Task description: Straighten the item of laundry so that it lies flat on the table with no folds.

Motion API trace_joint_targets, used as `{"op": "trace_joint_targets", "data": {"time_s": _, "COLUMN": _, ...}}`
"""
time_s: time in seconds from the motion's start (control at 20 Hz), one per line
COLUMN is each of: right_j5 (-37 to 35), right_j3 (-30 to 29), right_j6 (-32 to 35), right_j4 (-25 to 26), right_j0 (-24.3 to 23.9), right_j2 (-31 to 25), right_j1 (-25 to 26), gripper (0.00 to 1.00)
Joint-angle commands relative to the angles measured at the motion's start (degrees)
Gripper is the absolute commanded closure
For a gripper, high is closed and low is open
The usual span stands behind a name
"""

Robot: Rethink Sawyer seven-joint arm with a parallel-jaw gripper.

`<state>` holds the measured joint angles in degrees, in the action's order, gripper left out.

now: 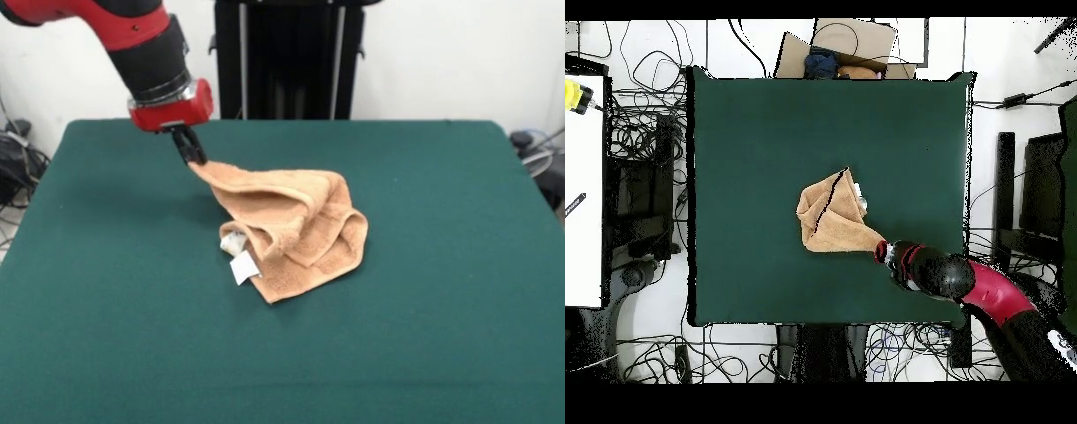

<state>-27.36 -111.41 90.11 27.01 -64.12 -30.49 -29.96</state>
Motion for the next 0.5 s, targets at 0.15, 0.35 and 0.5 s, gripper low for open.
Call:
{"op": "trace_joint_targets", "data": {"time_s": 0.15, "right_j5": -4.0, "right_j3": -3.48, "right_j6": -4.03, "right_j4": 4.9, "right_j0": -0.77, "right_j2": 0.58, "right_j1": -6.28, "gripper": 1.0}}
{"op": "trace_joint_targets", "data": {"time_s": 0.35, "right_j5": -1.53, "right_j3": -6.26, "right_j6": -2.67, "right_j4": 6.08, "right_j0": -1.73, "right_j2": 1.2, "right_j1": -7.28, "gripper": 1.0}}
{"op": "trace_joint_targets", "data": {"time_s": 0.5, "right_j5": -0.65, "right_j3": -7.73, "right_j6": -2.0, "right_j4": 6.43, "right_j0": -1.99, "right_j2": 1.45, "right_j1": -8.22, "gripper": 1.0}}
